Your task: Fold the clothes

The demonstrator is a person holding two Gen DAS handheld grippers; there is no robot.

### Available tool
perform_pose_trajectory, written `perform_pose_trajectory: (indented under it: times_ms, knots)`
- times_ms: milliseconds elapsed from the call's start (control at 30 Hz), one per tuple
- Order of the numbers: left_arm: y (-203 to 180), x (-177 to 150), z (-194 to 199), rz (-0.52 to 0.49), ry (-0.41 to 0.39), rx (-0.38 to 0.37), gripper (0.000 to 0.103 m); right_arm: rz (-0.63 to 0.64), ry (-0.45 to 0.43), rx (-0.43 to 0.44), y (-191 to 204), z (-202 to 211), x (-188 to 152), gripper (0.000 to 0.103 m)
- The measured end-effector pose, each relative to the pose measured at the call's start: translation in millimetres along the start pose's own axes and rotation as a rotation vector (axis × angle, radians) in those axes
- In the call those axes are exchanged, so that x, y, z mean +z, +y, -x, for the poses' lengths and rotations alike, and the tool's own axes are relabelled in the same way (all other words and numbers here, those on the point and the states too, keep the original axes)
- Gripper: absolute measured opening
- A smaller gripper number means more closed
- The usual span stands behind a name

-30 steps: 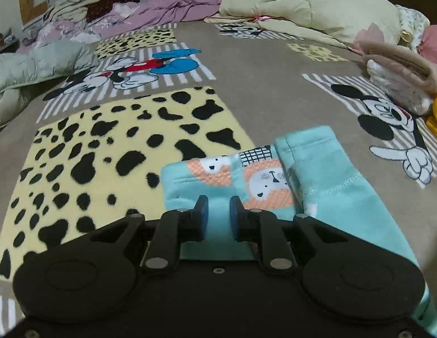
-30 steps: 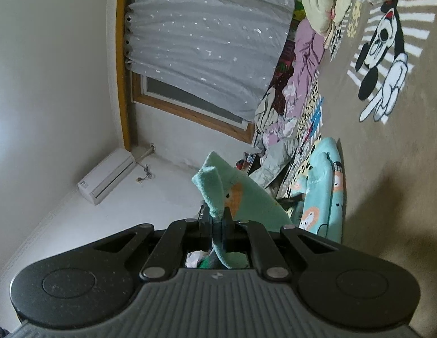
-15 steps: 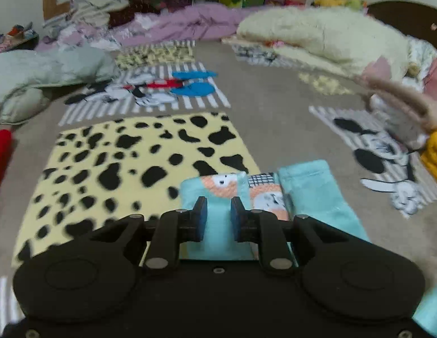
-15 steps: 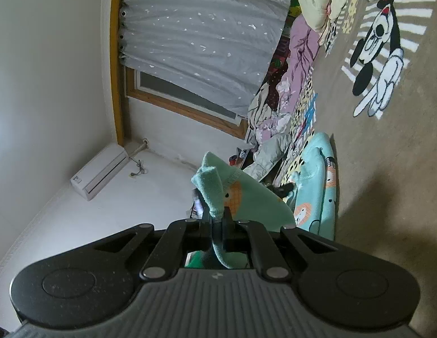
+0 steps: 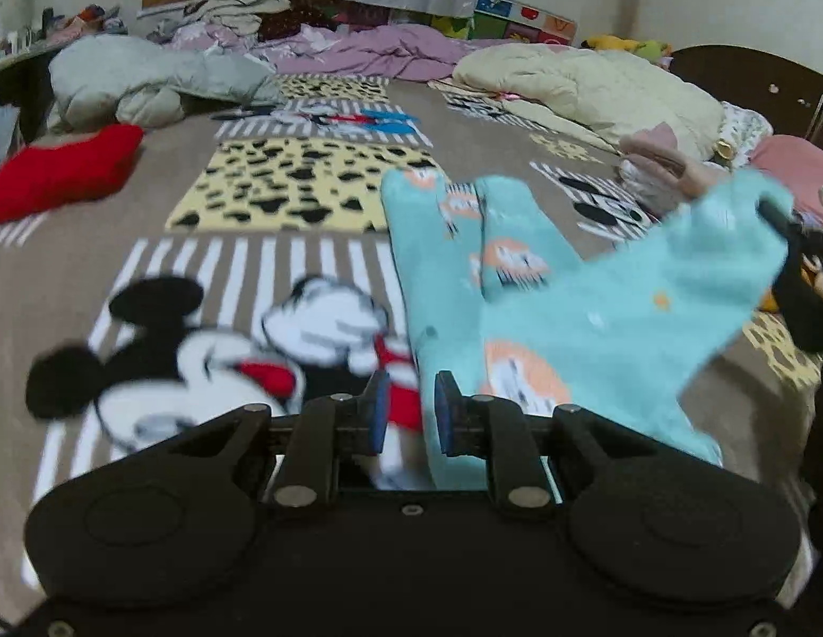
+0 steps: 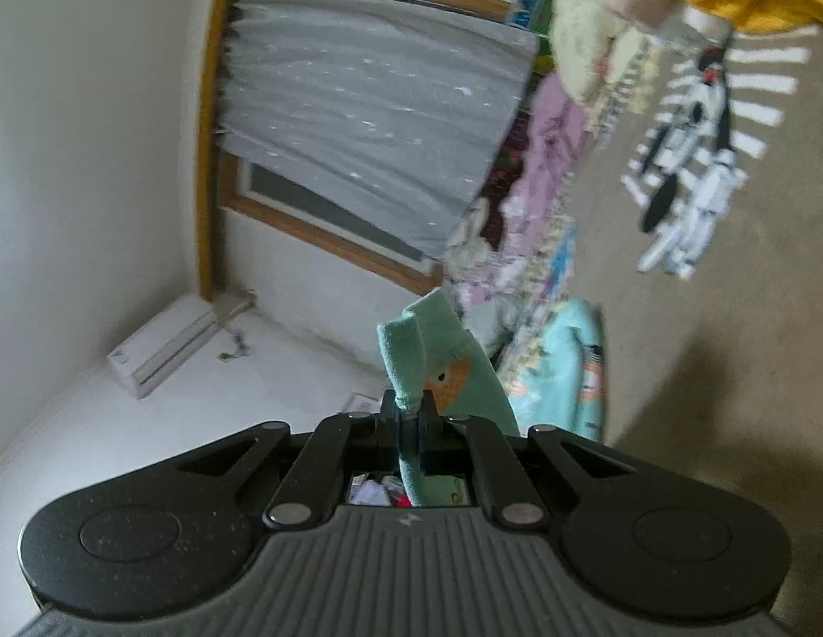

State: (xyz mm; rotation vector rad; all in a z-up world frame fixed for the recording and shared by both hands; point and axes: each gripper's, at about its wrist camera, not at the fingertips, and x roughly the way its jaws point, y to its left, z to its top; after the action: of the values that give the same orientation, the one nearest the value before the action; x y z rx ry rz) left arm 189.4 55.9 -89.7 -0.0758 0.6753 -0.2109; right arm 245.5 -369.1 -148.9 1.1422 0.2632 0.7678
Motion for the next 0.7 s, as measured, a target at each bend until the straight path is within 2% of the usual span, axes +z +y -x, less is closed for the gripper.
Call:
perform_pose_trajectory:
  times_ms: [133, 200, 233, 400, 533, 567, 633, 667, 700]
  knots:
    - [-12.6, -20.1, -2.7, -0.038, 0.034, -0.028, 0.016, 0.090, 0.028, 0.065, 21.2, -5.4, -1.6, 0.008]
    - [-25.9, -36.0, -13.9, -0.108, 0.065, -0.004, 0.015, 0.112, 0.032, 0.074, 25.4, -7.1, -1.2, 0.008]
    - [-32.5, -41.3, -13.0, -0.147, 0.044, 0.018, 0.015, 0.117, 0.028, 0.072, 25.3, -6.9, 0.0, 0.008]
    - [-36.2, -30.6, 12.8, -0.135, -0.079, -0.033, 0.016, 0.090, -0.038, 0.018, 14.1, -1.7, 10.4, 0.008]
    - [-29.0, -44.8, -17.5, -0.140, 0.028, -0.060, 0.015, 0.108, -0.058, 0.003, 12.0, -2.3, 16.0, 0.008]
    - [-29.0, -46.4, -15.8, -0.159, 0.006, -0.065, 0.015, 0.116, -0.055, -0.014, 11.1, -3.3, 16.9, 0.008]
    - [-27.9, -36.3, -8.9, -0.154, 0.013, -0.079, 0.016, 0.113, -0.051, -0.073, 6.4, -3.7, 17.2, 0.008]
    - [-29.8, -35.3, -5.2, -0.176, -0.014, -0.096, 0.016, 0.111, -0.050, -0.106, 4.0, -3.3, 17.0, 0.008]
    - [-31.6, -34.2, -1.5, -0.198, -0.040, -0.114, 0.021, 0.107, -0.050, -0.132, 2.1, -2.0, 16.4, 0.008]
